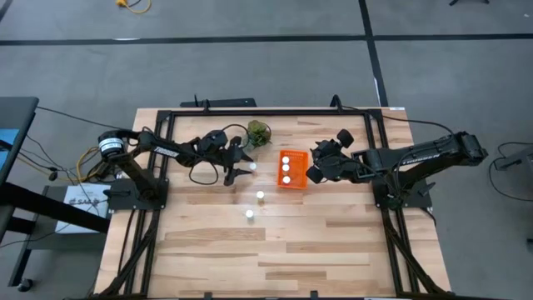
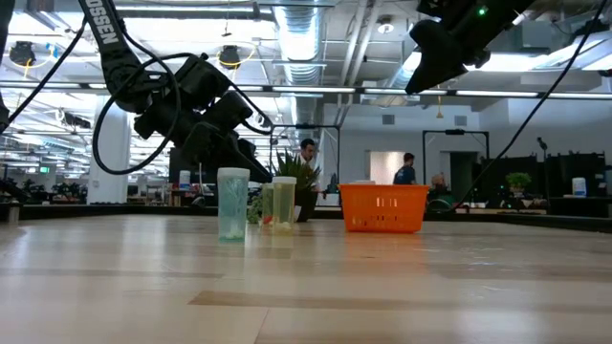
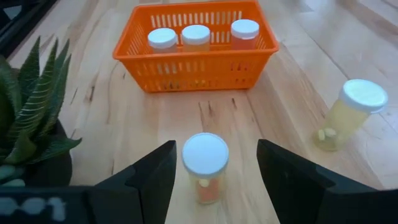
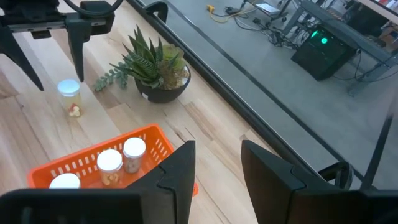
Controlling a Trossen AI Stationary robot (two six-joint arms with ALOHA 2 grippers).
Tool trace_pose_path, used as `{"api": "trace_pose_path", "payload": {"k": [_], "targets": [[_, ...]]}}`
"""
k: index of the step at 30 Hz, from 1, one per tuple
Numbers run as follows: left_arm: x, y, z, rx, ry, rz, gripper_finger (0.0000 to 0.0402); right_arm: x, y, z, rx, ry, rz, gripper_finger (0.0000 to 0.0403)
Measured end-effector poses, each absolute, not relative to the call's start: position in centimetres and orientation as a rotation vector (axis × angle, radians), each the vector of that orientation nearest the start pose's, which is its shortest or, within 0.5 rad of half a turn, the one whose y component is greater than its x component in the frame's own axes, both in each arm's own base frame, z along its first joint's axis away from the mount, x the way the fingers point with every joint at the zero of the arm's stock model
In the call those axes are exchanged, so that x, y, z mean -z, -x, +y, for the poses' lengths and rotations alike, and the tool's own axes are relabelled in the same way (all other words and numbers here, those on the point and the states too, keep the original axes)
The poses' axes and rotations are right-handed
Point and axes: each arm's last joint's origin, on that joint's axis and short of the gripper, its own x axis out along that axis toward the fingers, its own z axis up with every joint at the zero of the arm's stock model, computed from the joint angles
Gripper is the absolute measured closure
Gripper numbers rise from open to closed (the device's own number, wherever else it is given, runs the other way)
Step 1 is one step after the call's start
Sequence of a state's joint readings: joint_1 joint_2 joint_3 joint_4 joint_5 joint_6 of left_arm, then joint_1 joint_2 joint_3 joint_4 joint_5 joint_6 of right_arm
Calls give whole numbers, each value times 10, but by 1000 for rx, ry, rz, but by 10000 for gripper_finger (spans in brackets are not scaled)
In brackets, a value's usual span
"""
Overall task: Pick and place pill bottles into a basket
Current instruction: Put the top yellow pill bottle into the basket
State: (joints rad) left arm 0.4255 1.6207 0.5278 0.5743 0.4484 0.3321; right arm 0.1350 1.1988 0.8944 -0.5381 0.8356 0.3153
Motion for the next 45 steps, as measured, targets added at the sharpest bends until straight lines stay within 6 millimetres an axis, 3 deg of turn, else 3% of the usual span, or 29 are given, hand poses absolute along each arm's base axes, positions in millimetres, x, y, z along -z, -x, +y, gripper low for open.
{"api": "trace_pose_path", "payload": {"k": [37, 45], "targets": [[-133, -262, 105, 83, -147, 440, 187, -268, -235, 10, 762, 121, 646, 280], [-132, -266, 97, 81, -190, 450, 187, -268, -235, 10, 763, 117, 644, 280]]}}
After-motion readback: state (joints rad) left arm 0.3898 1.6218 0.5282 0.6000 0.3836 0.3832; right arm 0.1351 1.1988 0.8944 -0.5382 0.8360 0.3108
